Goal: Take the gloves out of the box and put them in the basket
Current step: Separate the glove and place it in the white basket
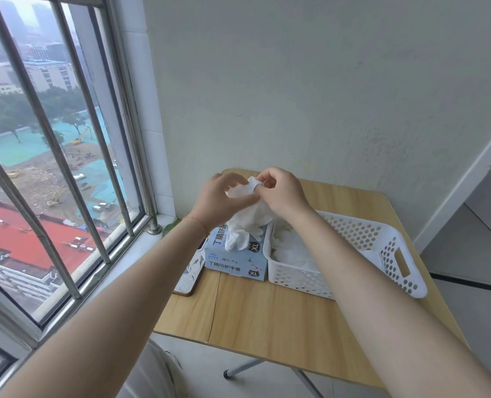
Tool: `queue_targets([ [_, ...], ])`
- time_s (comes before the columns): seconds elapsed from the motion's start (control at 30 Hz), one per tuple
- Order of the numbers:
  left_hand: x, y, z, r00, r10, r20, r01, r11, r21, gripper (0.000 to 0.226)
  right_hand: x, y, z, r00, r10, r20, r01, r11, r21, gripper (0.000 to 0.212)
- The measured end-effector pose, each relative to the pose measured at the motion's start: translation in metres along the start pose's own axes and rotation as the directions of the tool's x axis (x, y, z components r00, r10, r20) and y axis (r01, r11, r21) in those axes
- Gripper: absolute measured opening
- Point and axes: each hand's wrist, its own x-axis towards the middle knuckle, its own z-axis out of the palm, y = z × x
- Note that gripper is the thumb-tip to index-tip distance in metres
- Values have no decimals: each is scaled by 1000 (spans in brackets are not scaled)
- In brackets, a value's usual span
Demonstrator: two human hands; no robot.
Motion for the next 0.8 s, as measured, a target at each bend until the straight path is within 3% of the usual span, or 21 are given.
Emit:
queue_targets([
  [0.1,3,1,5,998,-1,-68,11,987,160,20,1,-2,-2,1000,18,21,-18,1000,15,17],
  [0.2,5,-5,2,977,-62,-202,85,990,110,9,-2,1,-10,987,78,144,-84,996,34,26],
  [0.3,4,-14,-2,966,-150,-211,171,981,88,9,-2,8,-17,970,143,195,-176,971,164,25],
  [0.37,5,-22,-3,940,-278,-196,277,960,-35,10,2,14,-19,978,207,30,-209,957,201,23],
  [0.47,6,-28,-4,877,-462,-131,410,863,-295,7,5,16,-22,935,291,-205,-237,938,253,14],
  [0.6,7,-26,-7,799,-598,-56,479,691,-541,7,5,13,-25,903,325,-282,-238,923,304,10],
  [0.7,8,-18,-8,793,-609,-1,449,586,-674,9,4,10,-25,911,334,-241,-241,907,345,13],
  [0.73,10,-15,-7,805,-593,-6,451,619,-643,8,5,9,-24,917,331,-223,-242,905,349,14],
  [0.8,10,-11,-3,855,-514,-64,432,777,-459,10,6,6,-23,929,297,-219,-211,915,343,15],
])
